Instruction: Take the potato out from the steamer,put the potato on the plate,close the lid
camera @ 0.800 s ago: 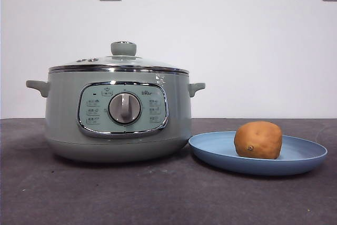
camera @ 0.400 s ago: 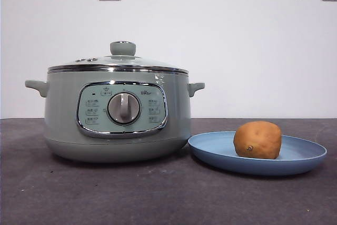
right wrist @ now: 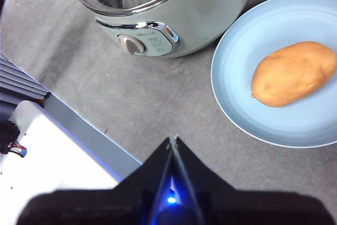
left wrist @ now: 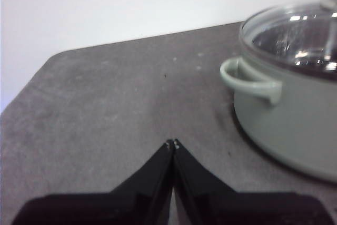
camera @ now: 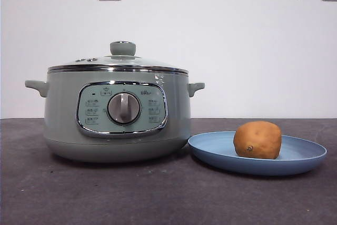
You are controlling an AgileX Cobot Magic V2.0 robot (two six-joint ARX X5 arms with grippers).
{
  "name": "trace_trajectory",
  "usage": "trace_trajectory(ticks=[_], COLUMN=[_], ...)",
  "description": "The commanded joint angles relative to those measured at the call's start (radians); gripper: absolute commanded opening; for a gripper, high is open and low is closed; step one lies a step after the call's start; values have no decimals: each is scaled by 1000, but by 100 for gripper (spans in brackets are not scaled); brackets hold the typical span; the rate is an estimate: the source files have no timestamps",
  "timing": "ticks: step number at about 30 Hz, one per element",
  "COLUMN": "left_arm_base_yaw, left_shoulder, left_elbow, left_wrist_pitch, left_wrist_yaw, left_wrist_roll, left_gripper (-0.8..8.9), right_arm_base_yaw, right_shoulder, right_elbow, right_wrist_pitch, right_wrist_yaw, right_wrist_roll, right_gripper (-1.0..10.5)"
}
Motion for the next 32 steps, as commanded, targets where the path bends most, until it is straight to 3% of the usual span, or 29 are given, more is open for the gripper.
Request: trace_trajectory(ticks=[1, 8, 32], left_arm_base_yaw=[3, 3, 3], left_shoulder=[-50, -131, -130], left_elbow=[-64, -134, -134], left_wrist_pitch=[9, -17, -14], left_wrist_yaw=[-5, -2, 1], left_wrist_roll=[-6, -8, -10], left_gripper=[-4, -4, -4], right_arm_base_yaw=[1, 1, 2], right_shoulder=[1, 1, 1], right_elbow=[0, 0, 0], right_wrist_pitch=[2, 2, 1], right_wrist_yaw=[3, 3, 3], right_wrist_roll=[-6, -6, -6], right_gripper=[0, 0, 0])
